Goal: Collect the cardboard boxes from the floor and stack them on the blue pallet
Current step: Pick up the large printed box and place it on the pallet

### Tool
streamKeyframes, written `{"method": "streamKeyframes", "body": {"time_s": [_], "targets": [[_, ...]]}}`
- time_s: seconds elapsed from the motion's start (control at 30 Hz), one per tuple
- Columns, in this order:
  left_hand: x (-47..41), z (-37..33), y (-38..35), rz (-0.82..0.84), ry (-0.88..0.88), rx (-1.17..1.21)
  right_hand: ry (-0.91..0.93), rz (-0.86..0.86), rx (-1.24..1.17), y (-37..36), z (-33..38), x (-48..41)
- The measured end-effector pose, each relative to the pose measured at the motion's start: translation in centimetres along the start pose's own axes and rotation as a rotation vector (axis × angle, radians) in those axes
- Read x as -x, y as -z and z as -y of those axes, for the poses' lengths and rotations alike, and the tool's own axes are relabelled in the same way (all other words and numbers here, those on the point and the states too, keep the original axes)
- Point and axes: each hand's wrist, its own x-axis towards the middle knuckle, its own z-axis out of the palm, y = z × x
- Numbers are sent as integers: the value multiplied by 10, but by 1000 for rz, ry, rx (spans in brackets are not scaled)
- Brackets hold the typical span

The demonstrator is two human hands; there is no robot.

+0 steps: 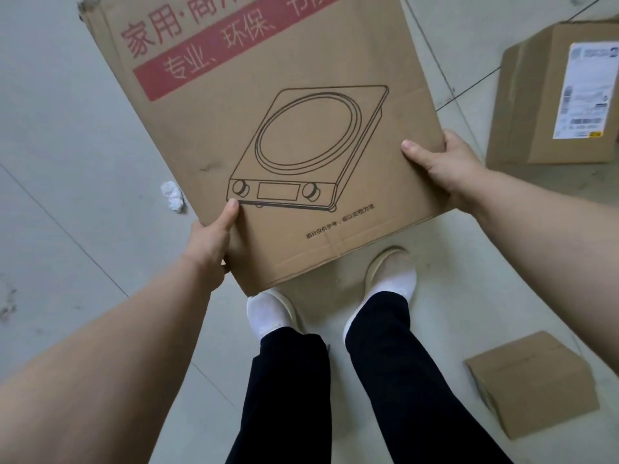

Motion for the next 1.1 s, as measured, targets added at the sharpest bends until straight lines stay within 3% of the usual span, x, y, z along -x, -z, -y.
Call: {"method": "streamKeyframes", "body": {"time_s": [0.3,0.63,1.1], "targets": [[59,-15,39,-64,-66,-70,-64,-17,-105,22,-1,74],[174,-100,89,-44,-168,-304,-77,66,-197,80,63,177],[355,-181,106,-91,-335,-379,-37,8,-313,180,146,305]]}}
